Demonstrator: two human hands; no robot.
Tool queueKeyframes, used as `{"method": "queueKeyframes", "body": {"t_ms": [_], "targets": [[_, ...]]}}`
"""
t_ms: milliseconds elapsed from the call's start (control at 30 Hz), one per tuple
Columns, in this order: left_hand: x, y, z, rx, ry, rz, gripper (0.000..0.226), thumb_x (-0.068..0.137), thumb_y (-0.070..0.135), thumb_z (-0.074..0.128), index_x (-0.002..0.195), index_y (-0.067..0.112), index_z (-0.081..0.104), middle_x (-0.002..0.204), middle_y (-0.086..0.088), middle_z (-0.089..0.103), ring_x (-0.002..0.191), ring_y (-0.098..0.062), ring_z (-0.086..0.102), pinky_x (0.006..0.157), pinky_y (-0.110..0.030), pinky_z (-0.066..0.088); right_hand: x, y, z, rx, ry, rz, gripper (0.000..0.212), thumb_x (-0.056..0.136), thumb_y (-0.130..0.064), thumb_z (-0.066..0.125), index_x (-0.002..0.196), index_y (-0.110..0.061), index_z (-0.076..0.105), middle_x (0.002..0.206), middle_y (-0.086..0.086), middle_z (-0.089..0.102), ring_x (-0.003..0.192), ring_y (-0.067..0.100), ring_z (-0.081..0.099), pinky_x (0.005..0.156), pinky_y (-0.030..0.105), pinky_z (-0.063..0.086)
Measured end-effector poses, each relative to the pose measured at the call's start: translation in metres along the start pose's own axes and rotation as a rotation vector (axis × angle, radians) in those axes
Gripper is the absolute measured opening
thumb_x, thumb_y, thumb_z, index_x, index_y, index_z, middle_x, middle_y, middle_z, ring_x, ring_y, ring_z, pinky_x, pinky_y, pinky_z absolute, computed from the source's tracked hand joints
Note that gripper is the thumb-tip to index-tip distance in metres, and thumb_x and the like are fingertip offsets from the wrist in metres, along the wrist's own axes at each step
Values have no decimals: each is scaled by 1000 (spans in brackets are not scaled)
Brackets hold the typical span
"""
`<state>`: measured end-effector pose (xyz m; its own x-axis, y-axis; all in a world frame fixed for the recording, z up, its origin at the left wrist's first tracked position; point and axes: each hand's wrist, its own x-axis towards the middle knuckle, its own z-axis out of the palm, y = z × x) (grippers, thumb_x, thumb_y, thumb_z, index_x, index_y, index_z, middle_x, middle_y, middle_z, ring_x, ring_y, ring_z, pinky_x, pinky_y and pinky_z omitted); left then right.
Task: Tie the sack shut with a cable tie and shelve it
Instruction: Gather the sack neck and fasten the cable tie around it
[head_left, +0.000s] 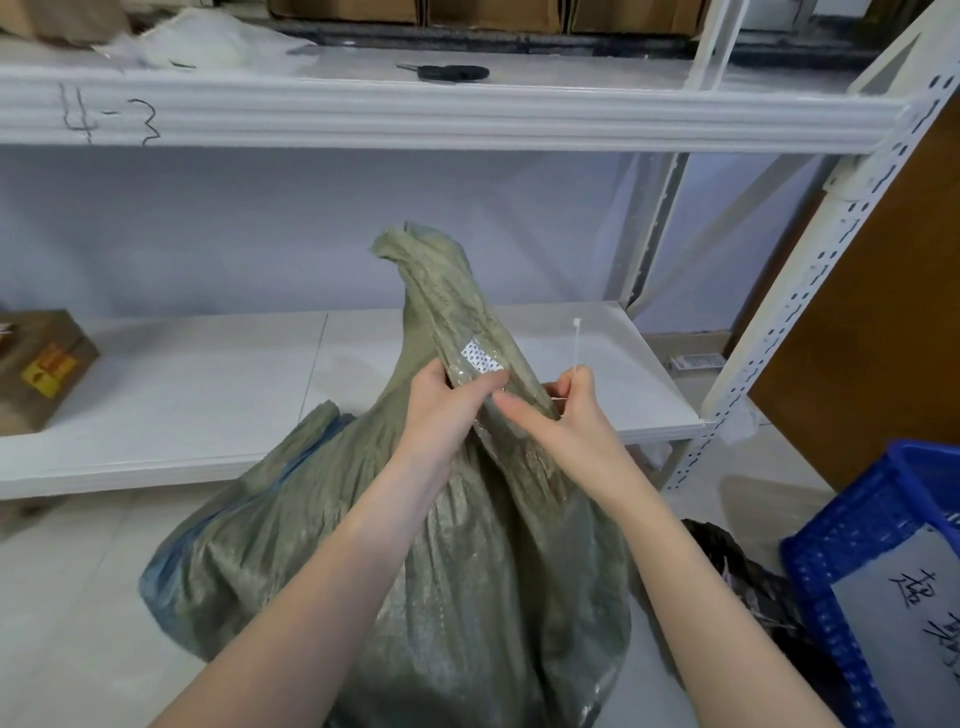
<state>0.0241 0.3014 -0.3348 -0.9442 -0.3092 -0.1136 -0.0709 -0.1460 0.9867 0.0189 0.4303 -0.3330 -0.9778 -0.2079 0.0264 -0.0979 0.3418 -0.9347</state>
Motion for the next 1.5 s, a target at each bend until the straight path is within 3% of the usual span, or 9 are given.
{"method": "queueKeyframes", "body": {"t_ms": [267,367,467,600,767,933,1200,1367,1500], "targets": [[-12,19,-5,118,-162,166,13,84,18,67,97,15,67,94,-1,75,90,-15,71,82,-31,57,-2,-6,9,-57,-141,107,70,68,-44,77,111,-17,29,108,-9,50,94,7,53,73,24,43],[-8,17,-6,160,-297,119,15,87,43,61,97,31,64,87,23,73,86,9,66,85,-20,51,0,-6,15,41,-94,93,76,64,-42,80,118,-20,31,115,-9,53,102,9,55,84,26,45],[-3,20,-8,185,-387,35,66,71,78,54,121,36,58,122,20,64,115,3,57,105,-25,40,4,-1,19,189,-26,74,77,59,-35,82,122,-20,42,114,-4,65,100,9,64,91,35,51],[-4,29,-14,181,-252,122,35,99,47,27,91,39,60,77,27,71,79,14,64,67,-3,44,6,-1,19,265,63,54,44,77,-3,67,111,-17,44,101,2,65,90,14,63,87,39,51],[5,16,-41,547,61,144,45,99,40,26,113,14,60,114,-1,61,111,-24,55,88,-36,41,7,-1,11,315,113,60,38,82,4,53,107,-23,45,97,2,63,82,12,62,78,33,52],[11,-4,-56,787,-114,-109,68,95,59,18,141,12,39,148,-8,41,134,-26,39,96,-33,28,6,-3,12,342,97,70,39,82,6,49,107,-25,46,95,4,61,94,28,62,89,46,49],[15,-11,-45,296,-288,-346,57,79,71,42,104,28,70,109,-1,72,103,-19,66,98,-39,47,7,3,16,361,-1,32,45,81,9,51,116,-19,47,98,1,64,80,5,64,65,19,51],[9,-4,-32,53,-155,-143,14,86,20,65,94,10,69,88,-8,75,79,-18,72,74,-29,57,9,4,18,377,-17,41,42,81,7,56,113,-19,44,94,-3,63,70,-3,64,58,13,51],[6,-1,-30,-85,-81,41,25,84,1,65,108,3,63,101,-12,72,92,-25,70,82,-36,57,9,5,18,316,-10,94,46,79,-16,70,112,-18,37,97,-7,60,82,1,60,62,15,48]]}}
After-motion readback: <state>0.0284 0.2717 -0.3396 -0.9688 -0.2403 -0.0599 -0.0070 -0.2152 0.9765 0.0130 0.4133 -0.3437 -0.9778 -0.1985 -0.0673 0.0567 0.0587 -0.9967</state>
